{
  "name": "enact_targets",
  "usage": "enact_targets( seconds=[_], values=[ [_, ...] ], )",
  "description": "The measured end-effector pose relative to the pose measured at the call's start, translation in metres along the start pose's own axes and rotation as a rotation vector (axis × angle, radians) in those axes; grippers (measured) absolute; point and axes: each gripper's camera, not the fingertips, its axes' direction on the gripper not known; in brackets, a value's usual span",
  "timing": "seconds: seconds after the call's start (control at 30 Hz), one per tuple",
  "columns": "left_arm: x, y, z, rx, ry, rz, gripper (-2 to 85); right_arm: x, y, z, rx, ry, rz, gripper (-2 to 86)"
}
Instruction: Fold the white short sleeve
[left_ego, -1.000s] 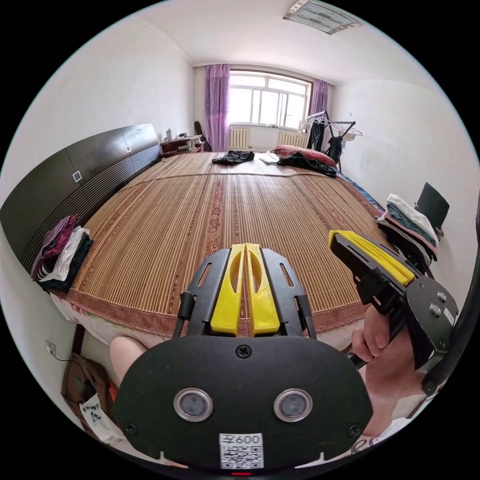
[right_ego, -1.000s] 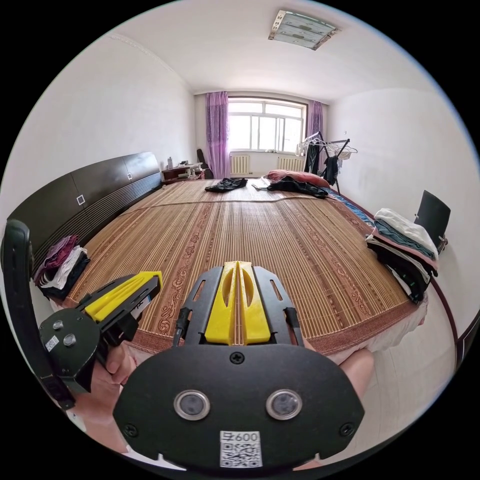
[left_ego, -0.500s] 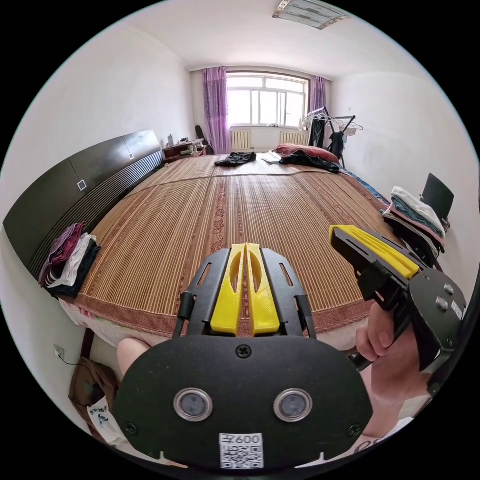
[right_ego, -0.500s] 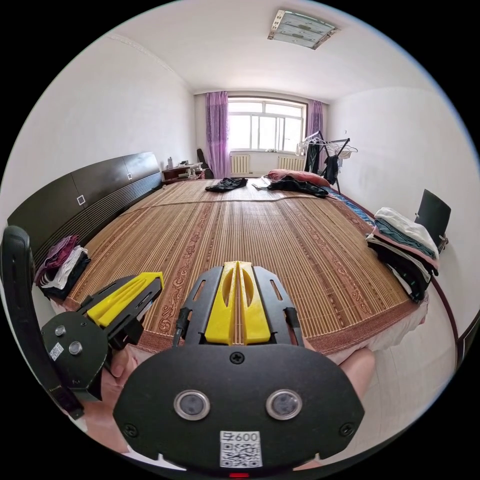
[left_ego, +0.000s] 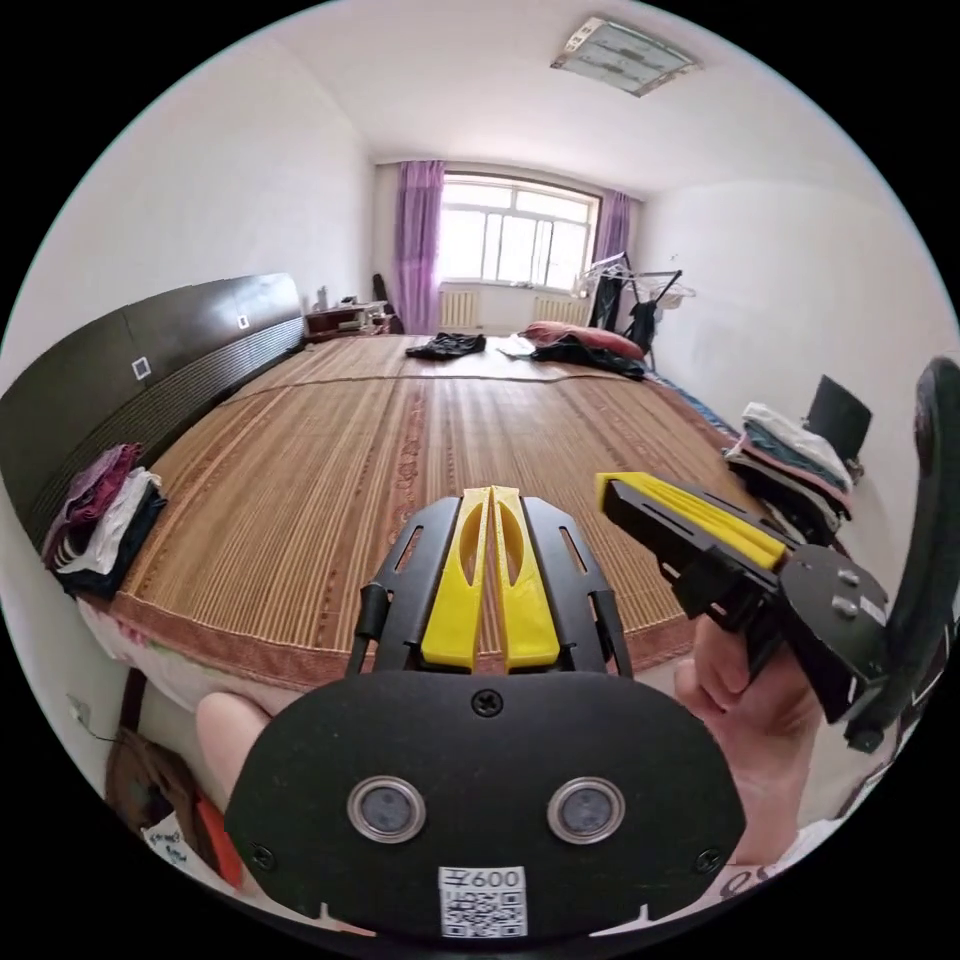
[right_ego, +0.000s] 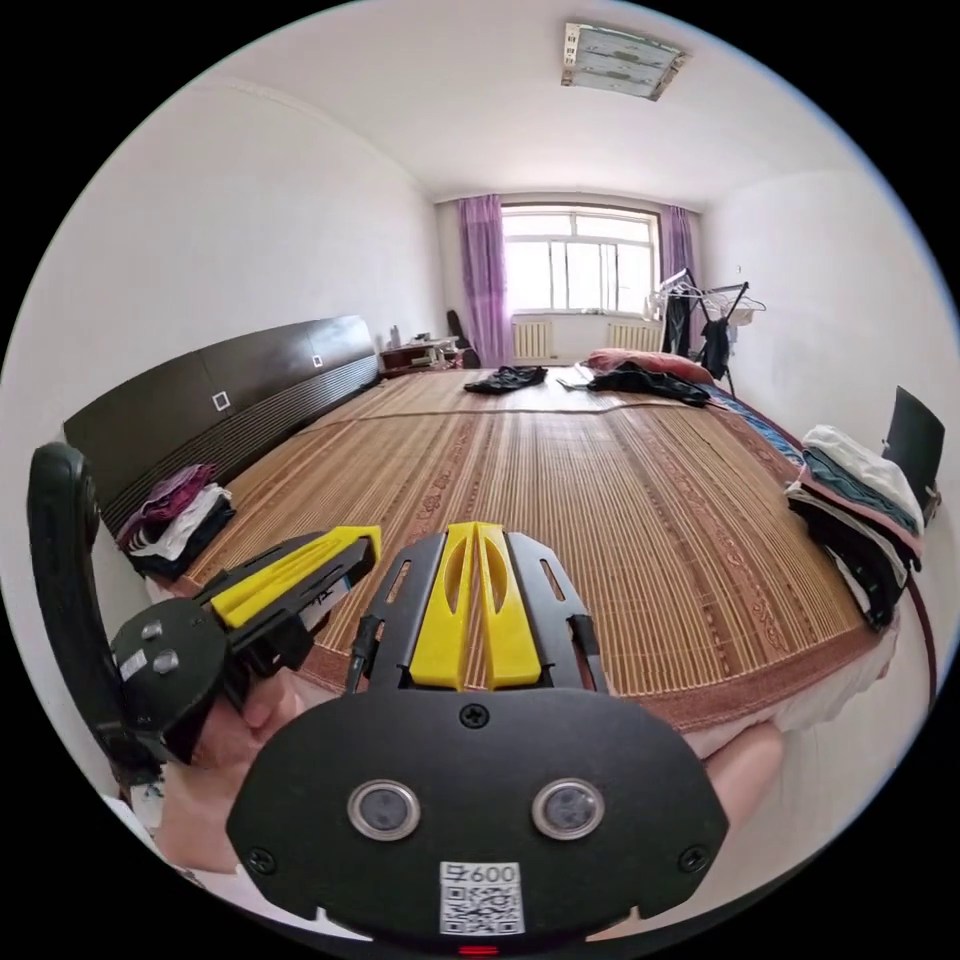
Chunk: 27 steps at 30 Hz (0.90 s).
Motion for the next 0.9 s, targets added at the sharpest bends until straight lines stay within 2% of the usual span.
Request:
enact_targets(
  seconds=[0.1, 0.27, 0.3, 0.43, 0.57, 0.7, 0.83, 0.9],
  values=[
    [0.002, 0.017, -0.036, 0.109, -0.077, 0.056, 0.9, -0.012, -0.003, -0.024, 0.085, 0.006, -0.085, -0.8],
    [0.013, 0.069, -0.097, 0.33, -0.11, 0.186, 0.9, -0.015, -0.014, -0.059, 0.192, 0.021, -0.067, -0.8],
    [0.019, 0.078, -0.105, 0.334, -0.064, 0.25, 0.9, -0.009, -0.018, -0.068, 0.218, -0.004, -0.035, -0.8],
    [0.022, 0.097, -0.118, 0.355, 0.064, 0.285, 0.9, 0.013, -0.026, -0.095, 0.305, -0.044, -0.031, -0.8],
    [0.02, 0.112, -0.116, 0.374, 0.178, 0.247, 0.8, 0.051, -0.04, -0.122, 0.427, 0.188, -0.047, -0.8],
    [0.03, 0.122, -0.097, 0.32, 0.202, 0.267, 0.8, 0.114, -0.07, -0.138, 0.438, 0.344, -0.114, -0.6],
    [0.043, 0.134, -0.079, 0.301, 0.223, 0.298, 0.8, 0.185, -0.109, -0.152, 0.459, 0.393, -0.164, 0.4],
    [0.061, 0.14, -0.059, 0.229, 0.129, 0.351, 0.9, 0.251, -0.141, -0.155, 0.528, 0.499, -0.108, 11.5]
  ],
)
